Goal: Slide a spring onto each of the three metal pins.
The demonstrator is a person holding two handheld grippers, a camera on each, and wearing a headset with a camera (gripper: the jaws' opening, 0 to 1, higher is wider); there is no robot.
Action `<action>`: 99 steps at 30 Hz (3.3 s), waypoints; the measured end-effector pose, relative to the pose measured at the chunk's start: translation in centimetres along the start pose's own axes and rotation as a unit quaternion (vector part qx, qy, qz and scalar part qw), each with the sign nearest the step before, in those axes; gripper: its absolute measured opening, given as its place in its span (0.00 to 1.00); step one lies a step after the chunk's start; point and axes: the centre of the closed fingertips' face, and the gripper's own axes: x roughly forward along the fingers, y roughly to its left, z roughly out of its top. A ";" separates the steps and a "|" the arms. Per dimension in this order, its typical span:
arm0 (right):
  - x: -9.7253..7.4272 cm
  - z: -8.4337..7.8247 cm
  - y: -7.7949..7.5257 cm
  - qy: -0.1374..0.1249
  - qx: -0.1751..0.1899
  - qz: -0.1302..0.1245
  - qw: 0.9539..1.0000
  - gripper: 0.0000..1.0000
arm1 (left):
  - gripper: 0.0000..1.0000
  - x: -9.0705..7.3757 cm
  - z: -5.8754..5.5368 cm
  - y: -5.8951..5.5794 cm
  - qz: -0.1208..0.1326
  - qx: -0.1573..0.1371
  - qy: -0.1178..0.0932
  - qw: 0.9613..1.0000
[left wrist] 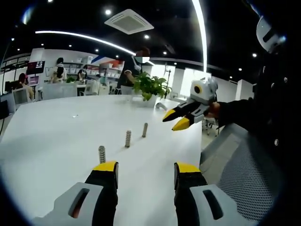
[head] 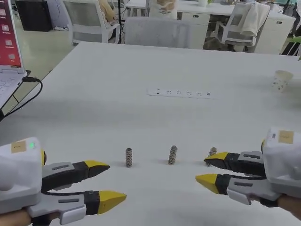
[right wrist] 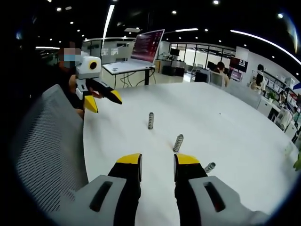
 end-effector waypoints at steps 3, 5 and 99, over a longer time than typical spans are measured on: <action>-0.5 -0.4 -0.5 -0.004 0.009 -0.007 1.000 0.26 | 0.42 0.0 0.0 0.0 0.000 0.001 0.002 1.000; -0.8 -0.7 -0.8 -0.006 0.011 -0.011 1.000 0.27 | 0.42 0.0 0.0 0.0 0.001 0.001 0.002 1.000; -3.1 -6.7 -2.6 -0.008 0.080 -0.046 0.996 0.98 | 0.98 0.6 -0.9 1.8 0.044 -0.029 0.018 0.998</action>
